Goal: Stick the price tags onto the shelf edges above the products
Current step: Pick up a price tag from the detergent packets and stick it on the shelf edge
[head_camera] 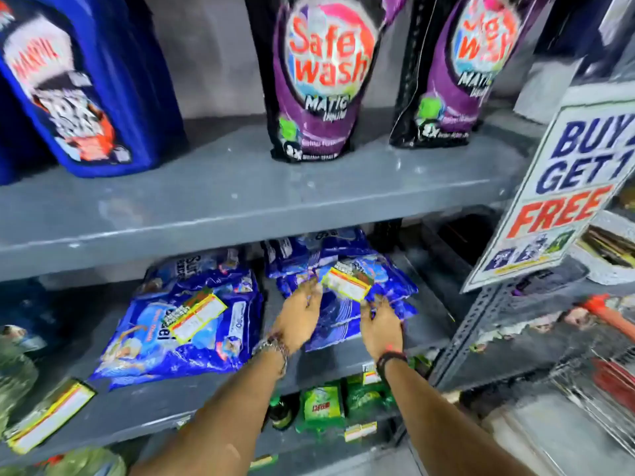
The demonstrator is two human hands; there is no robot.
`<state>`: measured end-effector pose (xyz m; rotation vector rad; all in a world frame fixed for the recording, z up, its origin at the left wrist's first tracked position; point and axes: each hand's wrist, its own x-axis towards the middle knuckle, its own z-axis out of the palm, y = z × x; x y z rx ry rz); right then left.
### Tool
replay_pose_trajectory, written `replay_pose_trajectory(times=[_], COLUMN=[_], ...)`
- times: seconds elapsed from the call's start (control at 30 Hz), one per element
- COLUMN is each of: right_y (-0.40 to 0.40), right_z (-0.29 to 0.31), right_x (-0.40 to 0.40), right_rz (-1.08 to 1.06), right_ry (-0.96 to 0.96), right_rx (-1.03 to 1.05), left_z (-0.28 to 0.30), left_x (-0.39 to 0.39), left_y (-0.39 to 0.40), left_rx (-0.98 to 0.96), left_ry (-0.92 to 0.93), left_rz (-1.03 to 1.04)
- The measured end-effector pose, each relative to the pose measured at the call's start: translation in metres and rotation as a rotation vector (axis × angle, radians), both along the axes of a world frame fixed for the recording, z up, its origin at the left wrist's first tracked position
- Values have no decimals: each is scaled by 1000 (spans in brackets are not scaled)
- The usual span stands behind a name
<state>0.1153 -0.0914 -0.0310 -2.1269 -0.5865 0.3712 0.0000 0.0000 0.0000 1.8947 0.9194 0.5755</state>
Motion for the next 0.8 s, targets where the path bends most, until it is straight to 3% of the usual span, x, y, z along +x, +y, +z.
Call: replay_pose_trajectory(times=[0.13, 0.37, 0.6, 0.8], right_y=[27, 47, 42, 27], right_z=[-15, -27, -16, 18], right_x=[28, 47, 42, 23], right_rz=[-177, -208, -179, 64], right_ry=[181, 488, 406, 401], right_rx=[107, 249, 304, 481], left_z=[-22, -52, -39, -1], left_x=[21, 22, 13, -7], left_y=[21, 33, 39, 50], left_rx=[-143, -427, -575, -645], left_ry=[-19, -156, -241, -411], left_rz=[108, 192, 195, 109])
